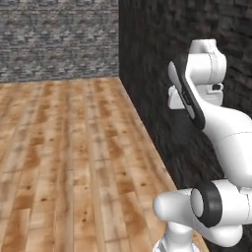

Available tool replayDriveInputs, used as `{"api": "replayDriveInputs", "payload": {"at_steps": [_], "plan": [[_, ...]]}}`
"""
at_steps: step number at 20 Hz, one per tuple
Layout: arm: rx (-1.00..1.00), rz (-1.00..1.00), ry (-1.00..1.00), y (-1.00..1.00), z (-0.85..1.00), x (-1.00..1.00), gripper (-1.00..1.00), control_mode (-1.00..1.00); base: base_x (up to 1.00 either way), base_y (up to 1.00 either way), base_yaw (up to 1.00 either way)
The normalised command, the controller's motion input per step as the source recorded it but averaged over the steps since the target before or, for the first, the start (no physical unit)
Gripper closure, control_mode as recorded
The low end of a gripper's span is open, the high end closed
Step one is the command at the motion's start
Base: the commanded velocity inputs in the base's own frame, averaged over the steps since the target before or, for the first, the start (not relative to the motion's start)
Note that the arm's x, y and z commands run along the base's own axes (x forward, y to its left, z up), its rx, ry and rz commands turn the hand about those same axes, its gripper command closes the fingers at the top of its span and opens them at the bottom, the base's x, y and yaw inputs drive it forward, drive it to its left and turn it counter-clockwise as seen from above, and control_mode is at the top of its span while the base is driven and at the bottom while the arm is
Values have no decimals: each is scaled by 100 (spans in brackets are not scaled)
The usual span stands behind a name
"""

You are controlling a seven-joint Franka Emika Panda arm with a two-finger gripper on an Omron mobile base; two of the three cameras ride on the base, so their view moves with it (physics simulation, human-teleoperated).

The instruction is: Pick the candle and jar from the dining table and place them in the open cabinet. Close the cabinet after placing the objects.

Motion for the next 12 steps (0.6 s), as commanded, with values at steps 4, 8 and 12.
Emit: {"api": "replayDriveInputs", "payload": {"at_steps": [4, 8, 12], "plan": [[0, 0, 0, 0, 0, 0, 100, 100, 100, -17, 47], [0, 0, 0, 0, 0, 0, 100, 100, 100, -13, 59], [0, 0, 0, 0, 0, 0, 100, 100, 100, -13, 60]]}}
